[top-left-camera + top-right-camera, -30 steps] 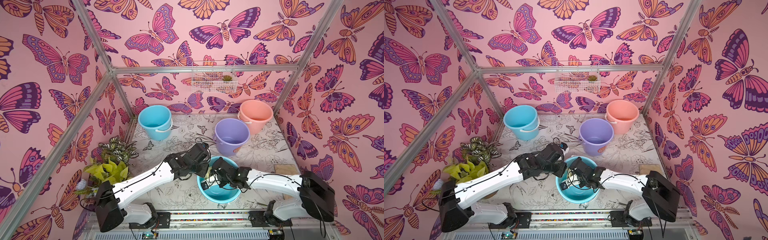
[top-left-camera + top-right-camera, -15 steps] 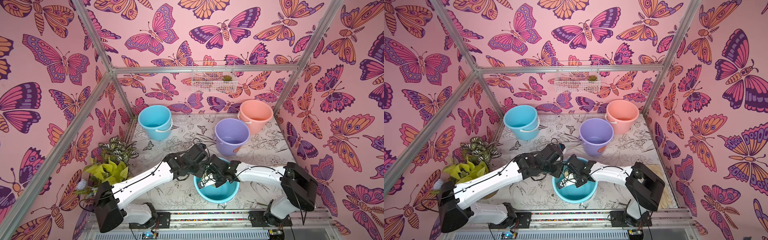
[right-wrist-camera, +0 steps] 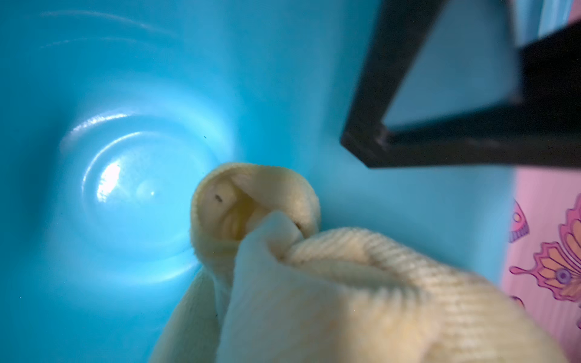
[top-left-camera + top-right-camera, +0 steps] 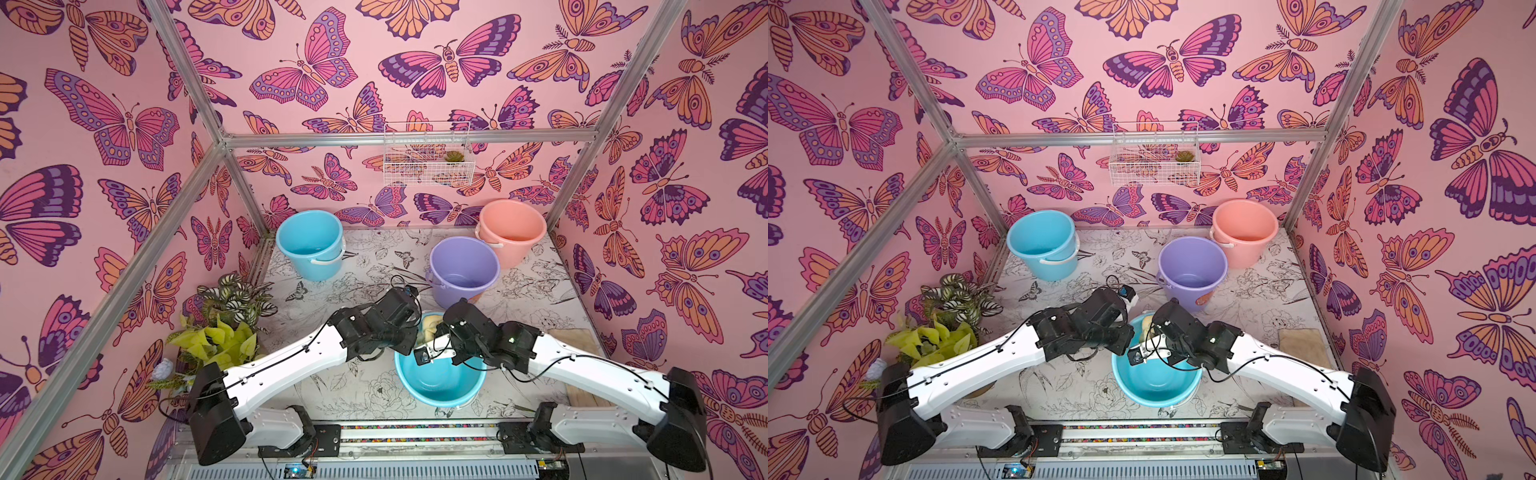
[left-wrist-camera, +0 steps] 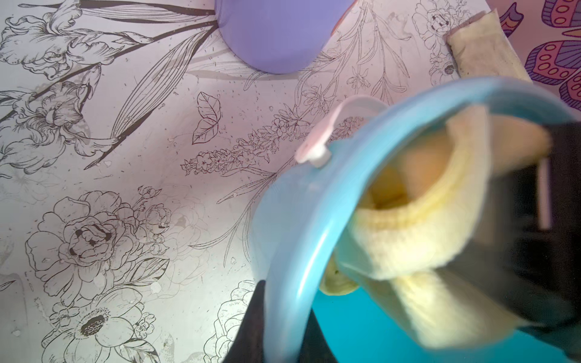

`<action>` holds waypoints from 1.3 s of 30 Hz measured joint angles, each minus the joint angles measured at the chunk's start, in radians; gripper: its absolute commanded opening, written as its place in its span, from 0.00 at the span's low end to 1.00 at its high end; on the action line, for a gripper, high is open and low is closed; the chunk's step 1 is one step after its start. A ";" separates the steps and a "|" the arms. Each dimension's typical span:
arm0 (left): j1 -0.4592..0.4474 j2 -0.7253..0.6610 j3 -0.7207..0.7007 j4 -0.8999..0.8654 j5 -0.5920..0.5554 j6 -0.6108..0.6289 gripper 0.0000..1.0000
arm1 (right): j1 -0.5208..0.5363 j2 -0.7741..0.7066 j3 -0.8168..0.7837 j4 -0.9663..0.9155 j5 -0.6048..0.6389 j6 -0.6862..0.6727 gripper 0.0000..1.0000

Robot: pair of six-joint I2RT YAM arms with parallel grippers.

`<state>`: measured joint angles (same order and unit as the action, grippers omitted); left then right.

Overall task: Wipe the inside of the bucket with a cloth
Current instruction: Wipe the dirt from the inside of the bucket.

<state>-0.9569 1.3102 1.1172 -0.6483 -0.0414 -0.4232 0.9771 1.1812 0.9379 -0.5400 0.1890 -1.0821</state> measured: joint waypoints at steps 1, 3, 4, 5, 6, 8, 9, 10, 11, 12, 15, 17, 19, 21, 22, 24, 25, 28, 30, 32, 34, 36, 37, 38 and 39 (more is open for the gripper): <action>0.000 0.000 0.000 0.002 0.000 0.000 0.00 | 0.001 -0.014 0.011 -0.014 0.023 -0.005 0.00; 0.000 0.000 0.000 0.006 0.000 0.000 0.00 | 0.008 -0.032 0.035 -0.039 0.066 -0.019 0.00; 0.000 0.000 0.000 0.009 0.000 0.000 0.00 | 0.017 -0.040 0.048 -0.050 0.091 -0.027 0.00; 0.000 0.000 0.000 0.013 0.000 0.000 0.00 | 0.026 -0.046 0.057 -0.057 0.111 -0.035 0.00; 0.000 0.000 0.000 0.016 0.000 0.000 0.00 | 0.037 -0.051 0.064 -0.063 0.134 -0.047 0.00; 0.000 0.001 0.000 0.019 0.000 0.000 0.00 | 0.060 -0.055 0.072 -0.068 0.179 -0.071 0.00; 0.000 0.001 0.000 0.021 0.000 0.000 0.00 | 0.069 -0.055 0.073 -0.071 0.200 -0.081 0.00; 0.000 0.001 0.000 0.021 0.000 0.000 0.00 | 0.076 -0.054 0.073 -0.074 0.215 -0.093 0.00; 0.000 0.001 0.000 0.021 0.000 0.000 0.00 | 0.080 -0.049 0.073 -0.076 0.228 -0.102 0.00; 0.000 0.001 0.000 0.022 0.000 0.000 0.00 | 0.084 -0.042 0.073 -0.077 0.241 -0.109 0.00; 0.000 0.001 0.000 0.024 -0.001 -0.003 0.00 | 0.086 0.002 0.072 -0.078 0.272 -0.124 0.00; 0.001 0.001 0.000 0.026 -0.003 -0.004 0.00 | 0.086 0.047 0.069 -0.077 0.286 -0.123 0.00; 0.001 0.001 0.000 0.027 -0.003 -0.004 0.00 | 0.086 0.092 0.059 -0.072 0.291 -0.122 0.00; 0.001 0.001 0.000 0.027 -0.003 -0.003 0.00 | 0.086 0.135 0.040 -0.063 0.290 -0.115 0.00; 0.001 0.001 0.000 0.027 -0.003 -0.003 0.00 | 0.086 0.153 0.031 -0.056 0.288 -0.110 0.00; 0.000 0.001 0.000 0.027 0.000 -0.003 0.00 | 0.085 0.193 0.013 -0.040 0.278 -0.096 0.00; 0.000 0.001 0.000 0.027 0.000 -0.003 0.00 | 0.085 0.210 0.006 -0.032 0.271 -0.090 0.00; 0.002 0.000 -0.001 0.015 -0.006 0.001 0.00 | 0.076 0.260 -0.010 0.007 0.237 -0.066 0.00; 0.003 0.000 -0.002 0.005 -0.009 0.000 0.00 | 0.063 0.285 -0.018 0.034 0.212 -0.051 0.00; 0.003 -0.001 -0.002 -0.001 -0.011 0.000 0.00 | 0.050 0.315 -0.025 0.061 0.185 -0.036 0.00; 0.003 -0.002 -0.002 0.000 -0.011 -0.003 0.00 | 0.040 0.344 -0.030 0.077 0.156 -0.019 0.00; 0.005 -0.002 -0.002 -0.004 -0.015 -0.007 0.00 | 0.031 0.365 -0.030 0.087 0.120 -0.003 0.00; 0.006 -0.002 -0.002 -0.005 -0.014 -0.008 0.00 | 0.025 0.368 -0.030 0.090 0.103 0.006 0.00; 0.006 -0.002 -0.002 -0.005 -0.014 -0.008 0.00 | 0.017 0.368 -0.029 0.095 0.082 0.014 0.00; 0.006 -0.002 -0.002 -0.003 -0.014 -0.011 0.00 | 0.007 0.368 -0.028 0.096 0.058 0.023 0.00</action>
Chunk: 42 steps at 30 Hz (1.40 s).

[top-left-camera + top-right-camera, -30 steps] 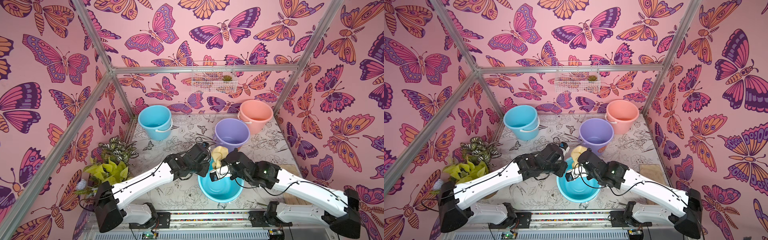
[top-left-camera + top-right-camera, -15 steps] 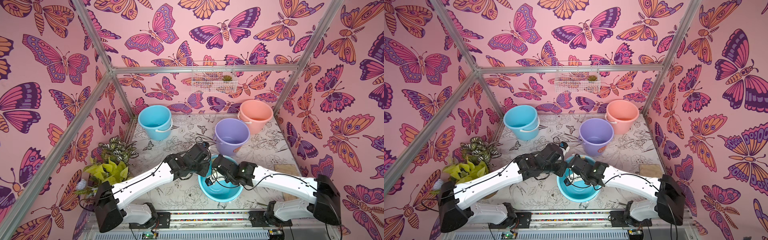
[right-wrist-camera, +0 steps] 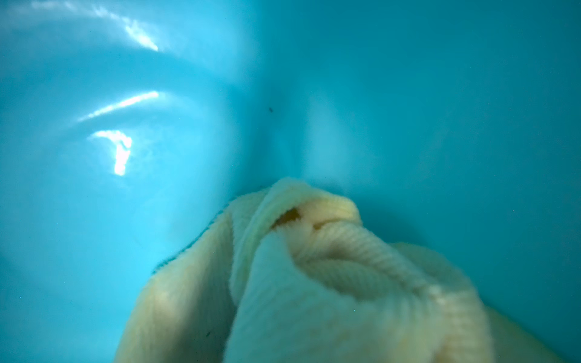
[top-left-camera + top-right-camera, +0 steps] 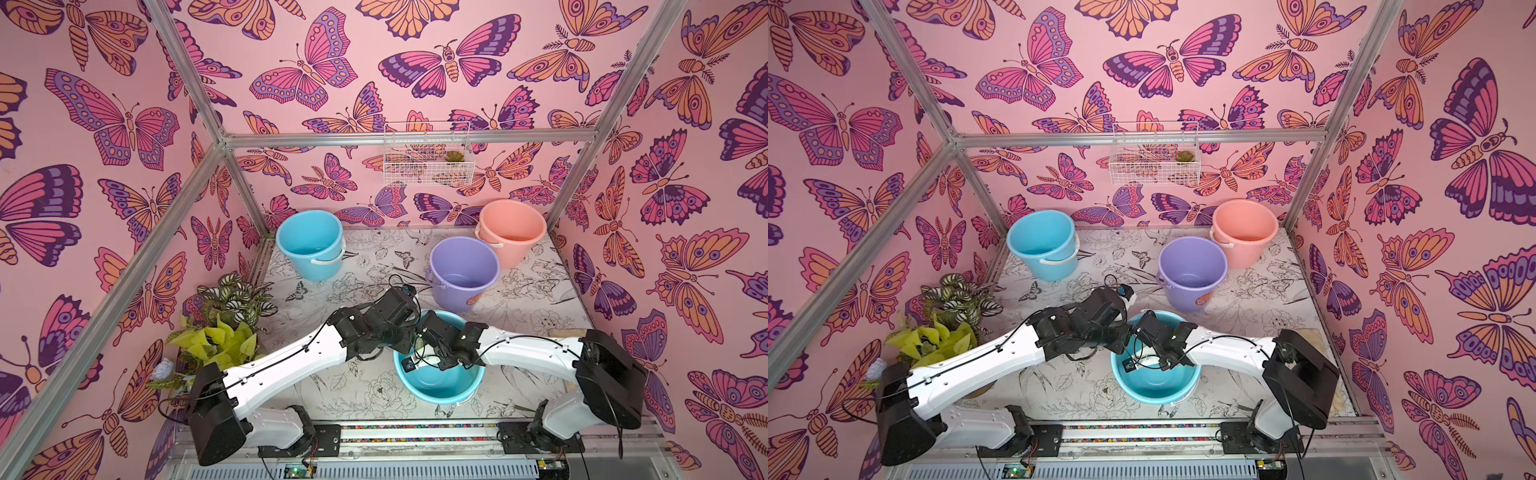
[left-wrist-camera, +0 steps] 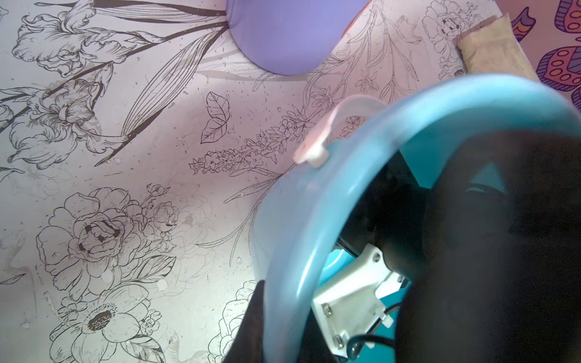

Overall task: Wipe the inside of the bucket with a cloth
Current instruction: Wipe the dirt from the inside of the bucket.

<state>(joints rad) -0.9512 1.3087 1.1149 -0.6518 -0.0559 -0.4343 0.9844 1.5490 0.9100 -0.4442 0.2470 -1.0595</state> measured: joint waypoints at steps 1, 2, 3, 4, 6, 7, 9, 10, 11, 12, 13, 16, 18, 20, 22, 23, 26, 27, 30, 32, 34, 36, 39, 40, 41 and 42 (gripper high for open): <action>0.000 0.000 0.000 0.000 0.000 -0.001 0.00 | -0.006 0.000 0.002 0.000 -0.021 0.009 0.00; 0.001 0.000 0.000 -0.001 0.000 -0.003 0.00 | -0.011 0.000 0.003 0.000 -0.041 0.016 0.00; 0.000 0.000 0.000 0.000 0.000 -0.004 0.00 | -0.015 -0.002 0.004 0.000 -0.058 0.023 0.00; 0.001 0.000 0.000 0.000 0.000 -0.004 0.00 | -0.020 -0.007 0.003 -0.002 -0.075 0.030 0.00; 0.000 0.000 0.000 0.003 0.001 -0.003 0.00 | -0.026 -0.025 0.003 -0.014 -0.101 0.042 0.00; -0.001 0.000 0.000 0.006 0.002 -0.001 0.00 | -0.029 -0.041 0.003 -0.026 -0.111 0.047 0.00; -0.003 0.000 0.000 0.013 0.004 0.001 0.00 | -0.034 -0.079 0.006 -0.056 -0.123 0.058 0.00; -0.005 0.000 0.000 0.017 0.003 0.002 0.00 | -0.035 -0.101 0.011 -0.079 -0.129 0.065 0.00; -0.005 0.000 0.000 0.020 0.004 0.004 0.00 | -0.036 -0.125 0.020 -0.106 -0.133 0.069 0.00; -0.005 0.000 0.000 0.021 0.004 0.004 0.00 | -0.037 -0.142 0.031 -0.131 -0.136 0.073 0.00; -0.006 0.000 0.000 0.022 0.004 0.005 0.00 | -0.037 -0.165 0.048 -0.165 -0.137 0.079 0.00; -0.006 0.000 0.000 0.024 0.004 0.005 0.00 | -0.037 -0.218 0.115 -0.269 -0.135 0.095 0.00; -0.006 -0.001 0.001 0.027 0.008 0.004 0.00 | -0.039 -0.242 0.166 -0.352 -0.121 0.096 0.00; -0.006 -0.003 0.002 0.028 0.006 0.004 0.00 | -0.041 -0.260 0.216 -0.441 -0.116 0.116 0.00; -0.006 -0.003 0.002 0.026 0.006 0.005 0.00 | -0.042 -0.267 0.275 -0.518 -0.113 0.134 0.00; -0.006 -0.003 0.002 0.026 0.006 0.005 0.00 | -0.042 -0.269 0.307 -0.557 -0.112 0.145 0.00; -0.006 -0.003 0.002 0.026 0.006 0.005 0.00 | -0.042 -0.274 0.386 -0.666 -0.113 0.174 0.00; -0.006 -0.003 0.002 0.026 0.007 0.005 0.00 | -0.042 -0.274 0.406 -0.697 -0.114 0.182 0.00; -0.006 -0.003 0.002 0.026 0.007 0.005 0.00 | -0.042 -0.274 0.444 -0.780 -0.122 0.205 0.00; -0.006 -0.003 0.002 0.026 0.007 0.005 0.00 | -0.042 -0.272 0.459 -0.822 -0.133 0.220 0.00; -0.006 -0.003 0.002 0.026 0.007 0.005 0.00 | -0.041 -0.262 0.470 -0.856 -0.144 0.228 0.00; -0.006 -0.003 0.002 0.026 0.007 0.004 0.00 | -0.040 -0.245 0.470 -0.872 -0.150 0.233 0.00; -0.006 -0.003 0.002 0.026 0.008 0.004 0.00 | -0.037 -0.203 0.470 -0.885 -0.159 0.244 0.00; -0.006 -0.003 0.002 0.026 0.008 0.003 0.00 | -0.035 -0.186 0.470 -0.884 -0.162 0.246 0.00; -0.006 -0.003 0.002 0.026 0.008 0.003 0.00 | -0.033 -0.170 0.470 -0.884 -0.164 0.247 0.00; -0.006 -0.003 0.002 0.026 0.008 0.003 0.00 | -0.031 -0.153 0.470 -0.883 -0.166 0.248 0.00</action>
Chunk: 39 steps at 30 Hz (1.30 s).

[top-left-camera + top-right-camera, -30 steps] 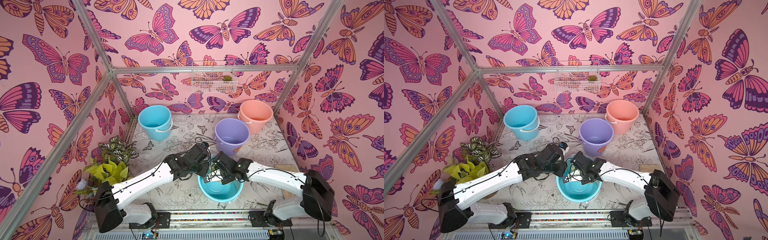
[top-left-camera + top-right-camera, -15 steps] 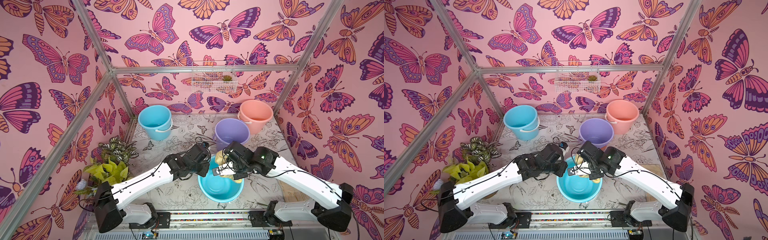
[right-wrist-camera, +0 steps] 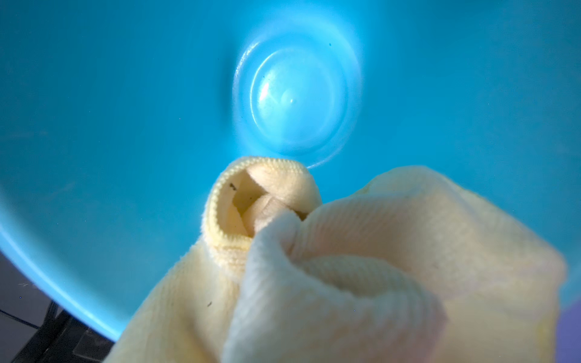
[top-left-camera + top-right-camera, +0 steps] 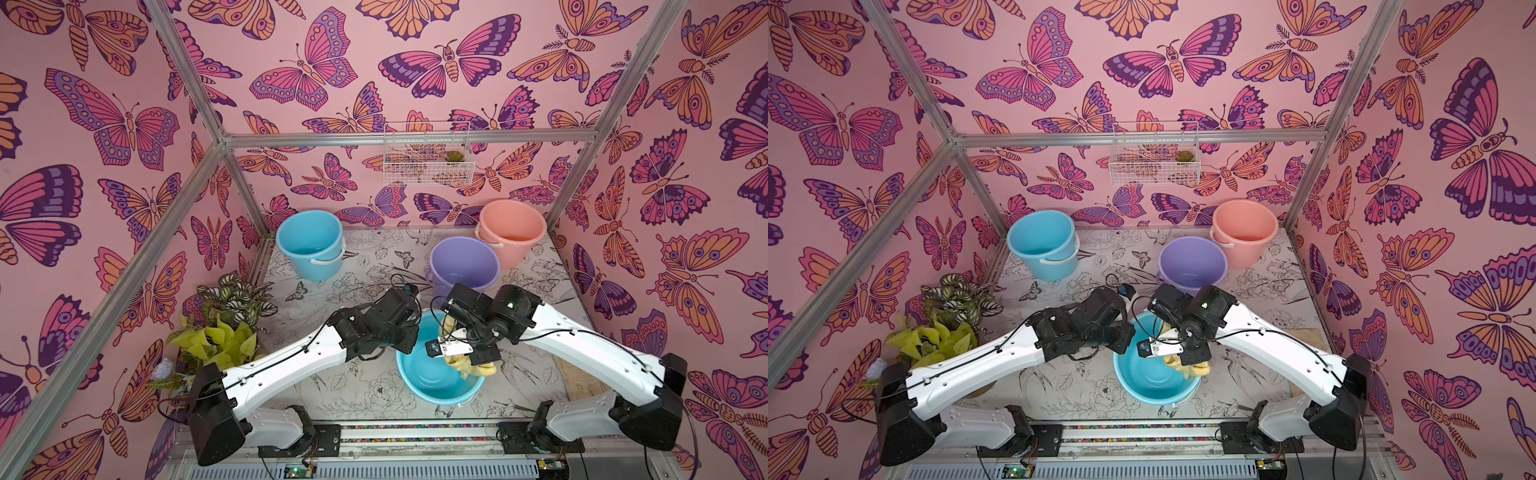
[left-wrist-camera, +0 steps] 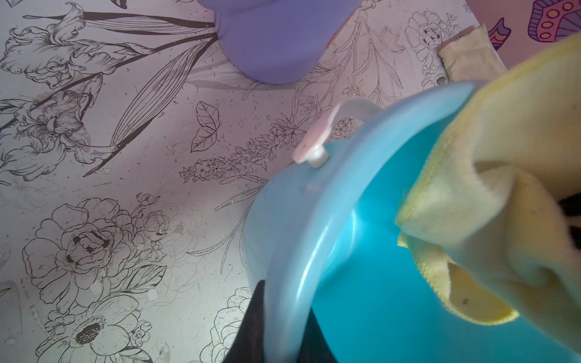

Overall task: Wipe the inside of the bucket with a cloth
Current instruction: Wipe the dirt from the inside of the bucket.

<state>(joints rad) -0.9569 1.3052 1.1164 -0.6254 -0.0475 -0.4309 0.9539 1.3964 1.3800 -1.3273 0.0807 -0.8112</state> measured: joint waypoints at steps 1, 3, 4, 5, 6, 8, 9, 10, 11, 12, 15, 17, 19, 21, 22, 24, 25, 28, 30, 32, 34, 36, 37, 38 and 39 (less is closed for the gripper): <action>0.000 0.000 0.000 0.000 0.001 0.000 0.00 | 0.003 0.017 0.000 0.003 -0.004 0.000 0.00; 0.000 0.000 0.000 0.000 0.003 -0.001 0.00 | 0.005 0.047 -0.002 0.014 -0.011 0.000 0.00; 0.000 0.000 0.000 0.000 0.003 -0.001 0.00 | 0.005 0.058 -0.009 0.027 -0.015 0.000 0.00; 0.000 0.000 0.000 0.000 0.003 -0.003 0.00 | 0.005 0.064 -0.018 0.040 -0.016 0.000 0.00; 0.000 0.000 0.000 0.000 0.003 -0.004 0.00 | 0.005 0.070 -0.033 0.056 -0.019 0.000 0.00; 0.000 0.000 0.000 0.000 0.003 -0.004 0.00 | 0.005 0.076 -0.073 0.093 -0.023 -0.002 0.00; 0.000 0.000 0.000 0.000 0.003 -0.004 0.00 | 0.005 0.077 -0.100 0.118 -0.025 -0.004 0.00; 0.000 0.000 0.000 0.000 0.003 -0.004 0.00 | 0.005 0.077 -0.128 0.145 -0.029 -0.005 0.00; 0.000 0.000 0.000 0.000 0.003 -0.004 0.00 | 0.005 0.079 -0.151 0.165 -0.032 -0.006 0.00; 0.000 0.000 0.000 0.000 0.003 -0.004 0.00 | 0.005 0.081 -0.175 0.190 -0.037 -0.008 0.00; 0.000 0.000 0.000 0.000 0.003 -0.005 0.00 | 0.005 0.091 -0.248 0.281 -0.049 -0.014 0.00; 0.000 0.000 0.000 0.000 0.003 -0.005 0.00 | 0.005 0.100 -0.294 0.344 -0.056 -0.020 0.00; 0.000 0.000 0.000 0.000 0.003 -0.006 0.00 | 0.005 0.111 -0.338 0.412 -0.066 -0.024 0.00; 0.000 0.000 -0.001 0.000 0.002 -0.008 0.00 | 0.005 0.127 -0.374 0.471 -0.077 -0.025 0.00; 0.000 0.000 -0.001 0.000 0.002 -0.008 0.00 | 0.005 0.134 -0.387 0.495 -0.082 -0.025 0.00; 0.000 -0.006 -0.004 0.000 0.003 -0.008 0.00 | 0.005 0.149 -0.409 0.539 -0.094 -0.024 0.00; 0.000 -0.012 -0.006 -0.002 0.002 -0.009 0.00 | 0.004 0.154 -0.415 0.555 -0.099 -0.024 0.00; 0.000 -0.026 -0.011 -0.011 -0.001 -0.012 0.00 | 0.003 0.156 -0.417 0.584 -0.114 -0.023 0.00; 0.000 -0.030 -0.013 -0.013 -0.005 -0.015 0.00 | 0.002 0.153 -0.417 0.590 -0.123 -0.018 0.00; 0.000 -0.032 -0.014 -0.013 -0.005 -0.015 0.00 | -0.002 0.135 -0.417 0.587 -0.129 -0.010 0.00; 0.000 -0.034 -0.016 -0.012 -0.007 -0.015 0.00 | -0.005 0.097 -0.417 0.578 -0.136 0.000 0.00; 0.000 -0.035 -0.016 -0.010 -0.011 -0.016 0.00 | -0.006 0.038 -0.415 0.561 -0.142 0.005 0.00; -0.001 -0.035 -0.016 -0.009 -0.011 -0.016 0.00 | -0.006 0.009 -0.414 0.553 -0.145 0.007 0.00; -0.003 -0.035 -0.016 -0.006 -0.012 -0.018 0.00 | -0.006 -0.023 -0.410 0.544 -0.146 0.011 0.00; -0.005 -0.035 -0.016 -0.002 -0.013 -0.019 0.00 | -0.006 -0.056 -0.405 0.531 -0.149 0.017 0.00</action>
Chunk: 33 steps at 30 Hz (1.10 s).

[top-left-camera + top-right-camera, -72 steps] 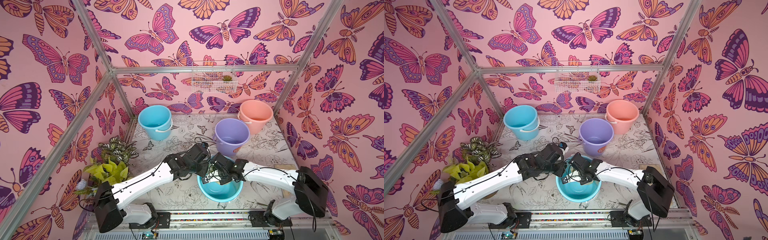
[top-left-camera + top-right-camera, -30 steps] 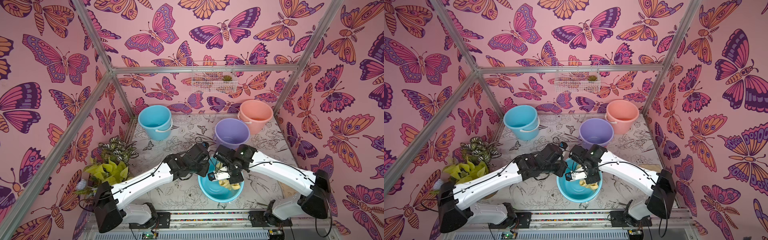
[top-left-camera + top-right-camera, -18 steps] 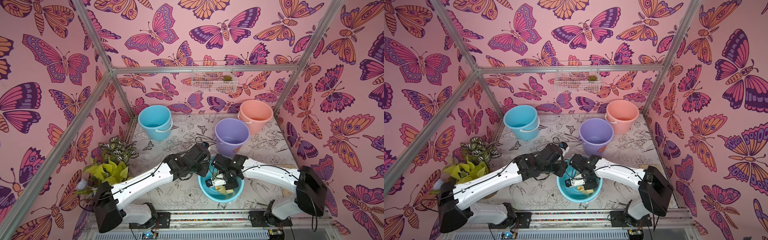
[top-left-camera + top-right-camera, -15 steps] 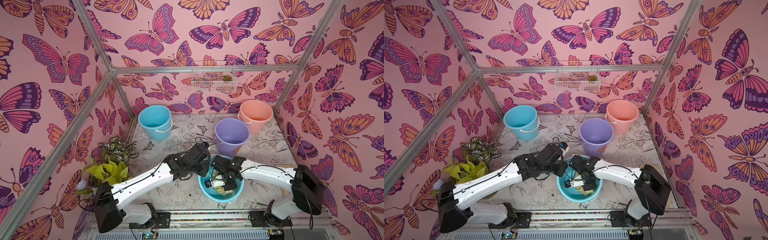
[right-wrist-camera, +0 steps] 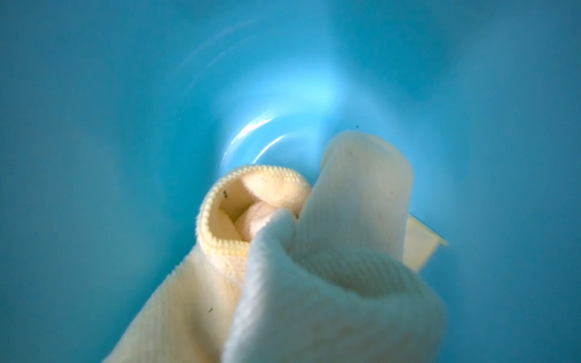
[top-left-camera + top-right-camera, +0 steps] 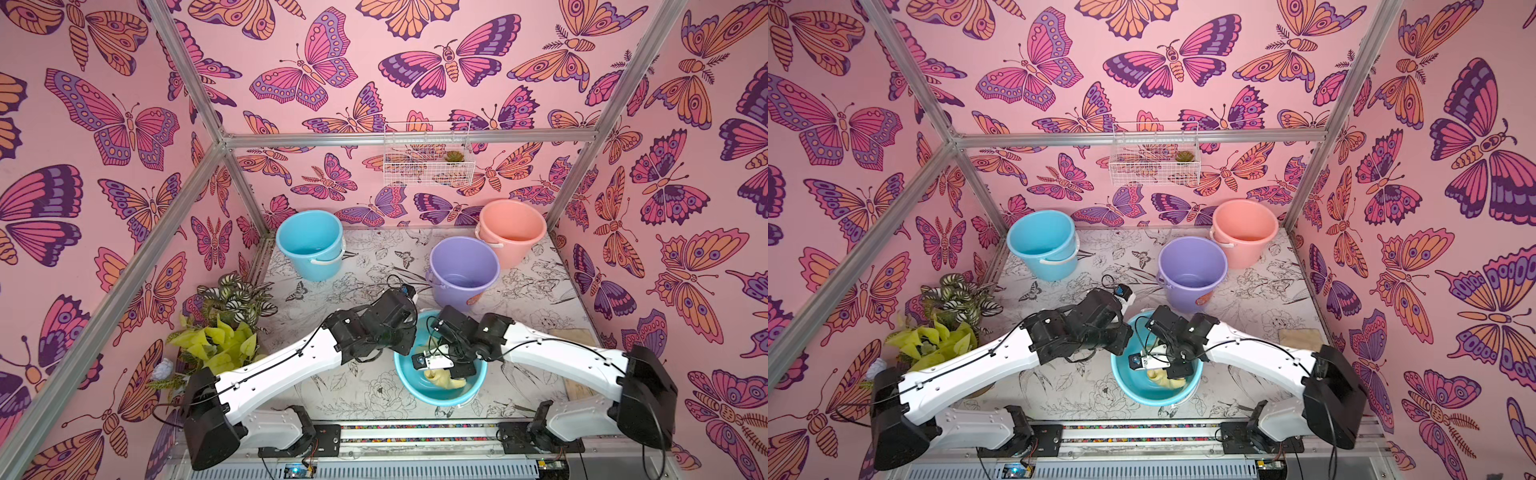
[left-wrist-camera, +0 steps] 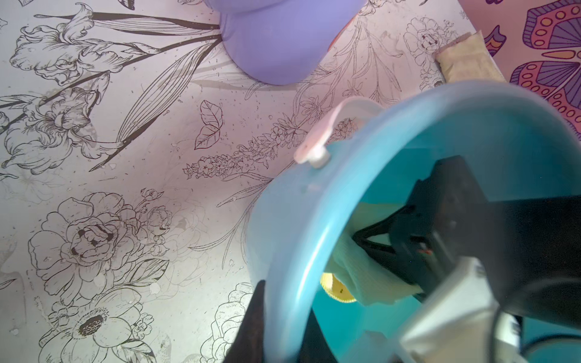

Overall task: Wipe the inside of the bucket with a cloth
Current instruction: Wipe the dirt from the inside of the bucket.

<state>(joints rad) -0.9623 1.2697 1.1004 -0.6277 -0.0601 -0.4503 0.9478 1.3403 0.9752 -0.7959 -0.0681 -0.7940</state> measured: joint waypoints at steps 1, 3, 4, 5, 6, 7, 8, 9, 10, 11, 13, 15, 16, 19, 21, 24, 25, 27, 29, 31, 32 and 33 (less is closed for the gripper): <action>-0.002 0.000 0.000 0.003 0.000 -0.001 0.00 | 0.000 -0.023 0.006 -0.009 -0.001 0.004 0.00; -0.004 0.000 0.000 0.008 0.002 -0.003 0.00 | 0.000 -0.077 0.024 -0.029 -0.002 0.017 0.00; -0.005 0.000 -0.001 0.011 0.002 -0.004 0.00 | 0.000 -0.097 0.032 -0.037 -0.004 0.026 0.00; -0.006 0.000 -0.001 0.014 0.003 -0.004 0.00 | 0.000 -0.117 0.042 -0.045 -0.005 0.038 0.00; -0.007 -0.001 -0.001 0.015 0.002 -0.003 0.00 | 0.000 -0.137 0.053 -0.058 -0.006 0.056 0.00; -0.006 -0.001 -0.002 0.015 -0.001 -0.003 0.00 | 0.000 -0.151 0.061 -0.069 -0.008 0.076 0.00; -0.006 -0.002 -0.005 0.014 -0.011 -0.003 0.00 | 0.000 -0.166 0.070 -0.082 -0.008 0.109 0.00; -0.006 -0.002 -0.007 0.010 -0.019 -0.003 0.00 | 0.000 -0.176 0.081 -0.094 -0.010 0.145 0.00; -0.004 -0.002 -0.010 0.010 -0.021 -0.003 0.00 | 0.000 -0.182 0.093 -0.107 -0.013 0.181 0.00; -0.003 -0.002 -0.011 0.010 -0.023 -0.003 0.00 | 0.000 -0.183 0.111 -0.124 -0.024 0.226 0.00; -0.003 -0.002 -0.012 0.010 -0.029 -0.003 0.00 | 0.000 -0.183 0.142 -0.151 -0.045 0.316 0.00; -0.003 -0.002 -0.013 0.010 -0.032 -0.003 0.00 | 0.004 -0.183 0.166 -0.168 -0.057 0.420 0.00; -0.003 -0.002 -0.013 0.010 -0.035 -0.003 0.00 | 0.006 -0.183 0.175 -0.174 -0.059 0.481 0.00; -0.002 -0.002 -0.013 0.010 -0.035 -0.003 0.00 | 0.011 -0.174 0.198 -0.199 -0.061 0.678 0.00; -0.001 -0.002 -0.013 0.010 -0.035 -0.003 0.00 | 0.013 -0.151 0.221 -0.224 -0.065 0.805 0.00; 0.000 -0.002 -0.013 0.011 -0.036 -0.003 0.00 | 0.014 -0.108 0.261 -0.271 -0.078 0.968 0.00; 0.000 -0.002 -0.013 0.011 -0.035 -0.003 0.00 | 0.015 -0.090 0.277 -0.290 -0.089 1.021 0.00; 0.000 -0.002 -0.013 0.012 -0.035 -0.003 0.00 | 0.015 -0.059 0.301 -0.317 -0.118 1.103 0.00; 0.000 -0.002 -0.013 0.013 -0.035 -0.003 0.00 | 0.015 -0.028 0.313 -0.328 -0.166 1.184 0.00; 0.000 0.000 -0.013 0.014 -0.035 -0.003 0.00 | 0.017 -0.005 0.312 -0.325 -0.211 1.246 0.00; 0.000 0.003 -0.012 0.017 -0.035 -0.004 0.00 | 0.018 0.004 0.308 -0.320 -0.232 1.275 0.00; 0.000 0.009 -0.012 0.020 -0.035 -0.005 0.00 | 0.020 0.010 0.304 -0.314 -0.248 1.299 0.00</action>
<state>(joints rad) -0.9623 1.2785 1.0885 -0.6079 -0.0948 -0.4549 0.9680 1.3502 1.2789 -1.1103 -0.3161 0.5049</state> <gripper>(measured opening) 0.147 0.090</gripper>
